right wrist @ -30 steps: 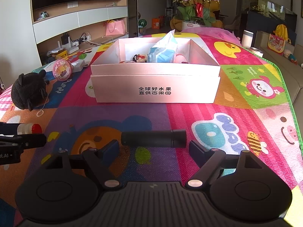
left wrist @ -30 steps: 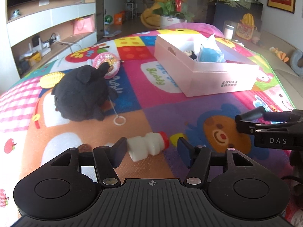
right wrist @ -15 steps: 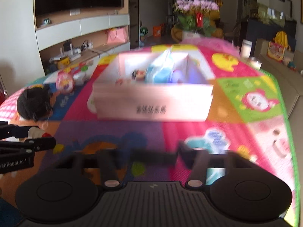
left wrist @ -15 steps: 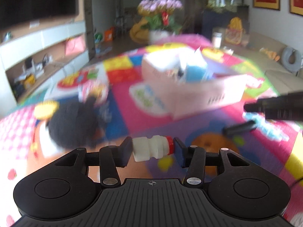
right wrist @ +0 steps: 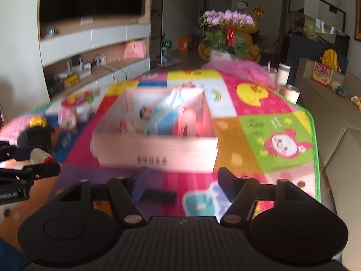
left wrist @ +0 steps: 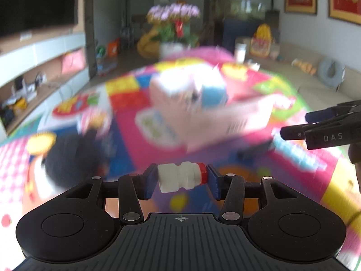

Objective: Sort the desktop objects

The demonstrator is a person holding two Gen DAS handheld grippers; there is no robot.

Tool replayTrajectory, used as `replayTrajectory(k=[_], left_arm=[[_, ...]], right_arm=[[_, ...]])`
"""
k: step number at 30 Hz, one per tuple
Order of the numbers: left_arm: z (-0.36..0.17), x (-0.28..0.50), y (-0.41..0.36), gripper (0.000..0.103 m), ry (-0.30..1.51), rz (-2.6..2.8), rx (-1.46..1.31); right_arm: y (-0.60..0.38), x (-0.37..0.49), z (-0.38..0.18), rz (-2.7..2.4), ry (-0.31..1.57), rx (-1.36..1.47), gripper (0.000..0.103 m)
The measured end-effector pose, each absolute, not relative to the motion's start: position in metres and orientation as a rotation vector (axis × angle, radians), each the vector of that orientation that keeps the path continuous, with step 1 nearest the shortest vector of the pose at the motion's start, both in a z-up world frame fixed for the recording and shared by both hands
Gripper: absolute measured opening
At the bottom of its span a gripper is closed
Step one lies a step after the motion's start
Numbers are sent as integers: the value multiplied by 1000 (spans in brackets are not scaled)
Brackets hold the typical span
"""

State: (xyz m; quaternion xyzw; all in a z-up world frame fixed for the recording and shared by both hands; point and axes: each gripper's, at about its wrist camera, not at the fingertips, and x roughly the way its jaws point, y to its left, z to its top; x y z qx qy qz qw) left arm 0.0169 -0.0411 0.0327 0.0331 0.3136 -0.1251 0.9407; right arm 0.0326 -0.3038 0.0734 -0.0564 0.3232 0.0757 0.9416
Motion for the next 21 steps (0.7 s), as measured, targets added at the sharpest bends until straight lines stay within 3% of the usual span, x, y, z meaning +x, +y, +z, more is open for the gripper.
replayTrajectory(k=[3,7,10,14,17,18,21], left_arm=[[16,12,-24,51,692,-202,37],[10,6,-7,51,702,-152,43],[8,2,0,52,706,-139,35],[10,-4,0,63,702,-140,40],[11,-9,-4,70,695,-130,64],[12,-10,-4,70,696,-128,64],[11,-9,-5,70,704,-126,60]], right_arm=[[-291,36,44,153,731,-131,78],[-280,51,28,136,760,-83,90],[-275,64,23,135,774,-57,92],[-262,72,15,147,801,-82,92],[-258,70,13,148,791,-87,83],[-257,69,14,152,785,-90,75],[-258,70,15,145,779,-92,74]])
